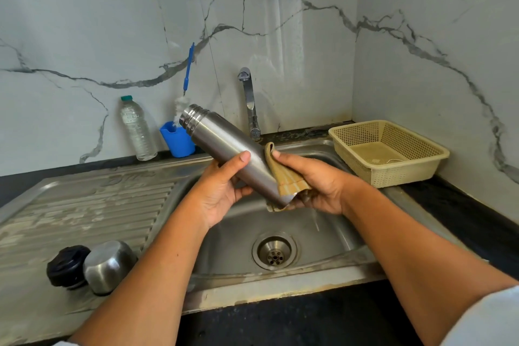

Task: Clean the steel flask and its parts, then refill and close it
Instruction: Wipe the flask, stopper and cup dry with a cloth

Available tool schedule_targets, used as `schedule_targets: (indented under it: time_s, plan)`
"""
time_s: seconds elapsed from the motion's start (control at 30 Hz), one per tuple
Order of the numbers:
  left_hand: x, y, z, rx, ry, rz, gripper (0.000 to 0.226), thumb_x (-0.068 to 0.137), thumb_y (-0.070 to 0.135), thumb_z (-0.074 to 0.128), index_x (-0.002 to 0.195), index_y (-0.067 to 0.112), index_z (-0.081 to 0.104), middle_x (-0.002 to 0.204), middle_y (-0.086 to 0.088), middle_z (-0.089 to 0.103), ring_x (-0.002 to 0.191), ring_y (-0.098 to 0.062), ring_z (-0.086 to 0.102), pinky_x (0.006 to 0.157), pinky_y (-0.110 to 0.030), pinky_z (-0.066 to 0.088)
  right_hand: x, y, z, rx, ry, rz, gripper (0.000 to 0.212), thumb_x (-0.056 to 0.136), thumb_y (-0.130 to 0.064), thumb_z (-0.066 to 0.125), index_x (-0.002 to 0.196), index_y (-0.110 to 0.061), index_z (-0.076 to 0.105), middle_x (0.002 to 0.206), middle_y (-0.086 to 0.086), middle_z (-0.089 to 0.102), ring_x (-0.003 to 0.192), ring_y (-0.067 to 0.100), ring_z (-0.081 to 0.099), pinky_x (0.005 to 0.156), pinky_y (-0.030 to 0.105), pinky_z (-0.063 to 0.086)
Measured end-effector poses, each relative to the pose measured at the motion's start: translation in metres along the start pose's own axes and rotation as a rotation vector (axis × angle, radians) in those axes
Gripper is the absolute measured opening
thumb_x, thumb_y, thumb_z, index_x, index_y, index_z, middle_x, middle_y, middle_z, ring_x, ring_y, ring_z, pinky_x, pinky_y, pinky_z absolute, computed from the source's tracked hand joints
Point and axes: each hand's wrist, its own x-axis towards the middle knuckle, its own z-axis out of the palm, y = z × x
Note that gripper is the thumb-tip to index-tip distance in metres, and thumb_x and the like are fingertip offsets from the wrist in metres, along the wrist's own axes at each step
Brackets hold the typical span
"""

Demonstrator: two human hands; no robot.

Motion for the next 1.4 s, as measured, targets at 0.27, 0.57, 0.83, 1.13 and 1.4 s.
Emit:
schedule_targets:
  time_s: [0.27, 0.57, 0.83, 1.13, 1.4]
  plan:
    - [0.000, 0.005, -0.001, -0.112, -0.068, 0.052, 0.123, 0.042, 0.038, 0.105, 0.148, 0.013, 0.046, 0.125, -0.011, 0.070, 0.115, -0.024, 0.069, 0.082, -0.033, 0.060, 0.001, 0.000, 0.001, 0.545, -0.179, 0.187, 0.081, 0.072, -0.050, 0.082, 0.128, 0.004, 0.059, 0.109, 0.029, 0.065, 0.090, 0.039, 0.071, 0.066, 0.043, 0.064]
    - [0.006, -0.008, 0.007, -0.003, 0.072, 0.139, 0.062, 0.071, -0.002, 0.080, 0.128, 0.012, 0.062, 0.123, -0.011, 0.074, 0.120, -0.025, 0.068, 0.111, -0.046, 0.048, 0.023, 0.003, 0.007, 0.777, 0.176, 0.020, 0.051, 0.107, -0.039, 0.043, 0.124, 0.002, 0.066, 0.113, 0.028, 0.071, 0.097, 0.041, 0.073, 0.067, 0.038, 0.064]
    - [0.012, -0.016, 0.017, -0.023, 0.181, 0.170, 0.070, 0.067, 0.007, 0.086, 0.133, 0.009, 0.062, 0.123, -0.011, 0.074, 0.118, -0.024, 0.069, 0.105, -0.044, 0.053, 0.028, 0.013, 0.037, 0.370, 0.358, -0.253, 0.026, 0.109, -0.021, 0.042, 0.125, -0.011, 0.060, 0.120, 0.011, 0.072, 0.116, 0.024, 0.067, 0.096, 0.036, 0.055]
    - [0.009, -0.006, 0.013, -0.131, 0.245, 0.152, 0.062, 0.076, 0.018, 0.084, 0.134, 0.012, 0.061, 0.123, -0.010, 0.074, 0.114, -0.021, 0.071, 0.091, -0.035, 0.060, 0.033, 0.024, 0.037, -0.877, 0.520, -0.567, 0.097, 0.100, -0.020, 0.061, 0.160, -0.027, -0.014, 0.165, -0.003, -0.029, 0.151, 0.014, -0.012, 0.123, 0.035, 0.006]
    - [-0.001, -0.002, 0.009, 0.158, 0.044, 0.109, 0.070, 0.069, 0.020, 0.091, 0.130, 0.018, 0.058, 0.115, -0.006, 0.077, 0.110, -0.023, 0.072, 0.090, -0.034, 0.056, 0.016, 0.009, 0.017, -0.839, 0.329, -0.416, 0.080, 0.062, -0.040, 0.088, 0.132, -0.030, 0.052, 0.117, -0.008, 0.069, 0.106, 0.011, 0.067, 0.096, 0.040, 0.057]
